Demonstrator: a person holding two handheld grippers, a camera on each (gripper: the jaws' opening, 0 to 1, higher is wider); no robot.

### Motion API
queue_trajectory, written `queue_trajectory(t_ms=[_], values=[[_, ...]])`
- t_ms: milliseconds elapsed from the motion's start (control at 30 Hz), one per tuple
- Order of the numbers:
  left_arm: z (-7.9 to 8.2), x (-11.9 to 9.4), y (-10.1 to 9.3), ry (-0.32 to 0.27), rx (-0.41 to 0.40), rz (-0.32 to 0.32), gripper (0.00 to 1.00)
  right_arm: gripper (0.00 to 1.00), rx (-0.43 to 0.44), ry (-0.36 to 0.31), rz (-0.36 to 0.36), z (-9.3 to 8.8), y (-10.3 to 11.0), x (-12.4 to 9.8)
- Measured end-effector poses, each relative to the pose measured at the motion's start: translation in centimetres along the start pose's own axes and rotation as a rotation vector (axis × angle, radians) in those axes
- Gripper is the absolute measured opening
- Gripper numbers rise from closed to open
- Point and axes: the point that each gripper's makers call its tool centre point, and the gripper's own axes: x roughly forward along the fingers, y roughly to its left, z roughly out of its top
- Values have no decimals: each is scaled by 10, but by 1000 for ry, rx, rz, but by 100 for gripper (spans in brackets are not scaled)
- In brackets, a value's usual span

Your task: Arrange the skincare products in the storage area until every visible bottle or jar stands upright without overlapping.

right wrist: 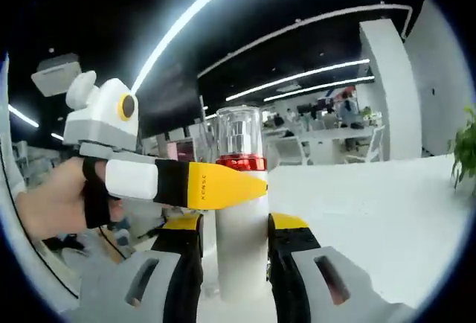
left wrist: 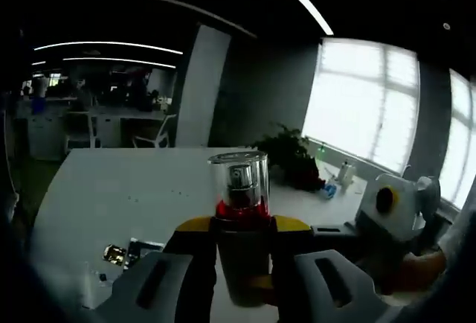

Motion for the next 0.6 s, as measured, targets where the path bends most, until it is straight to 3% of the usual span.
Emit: queue_trajectory(t_ms=[100, 333, 600], values=[[0, 0, 0, -9, 23, 21, 23, 31, -44, 2, -50, -1, -4, 2], [-3, -1, -4, -11, 112, 55, 23, 29, -57, -3, -90, -5, -7, 3], [0, -3, -6, -25, 109, 46, 24, 27, -44, -26, -56, -3, -11, -1]])
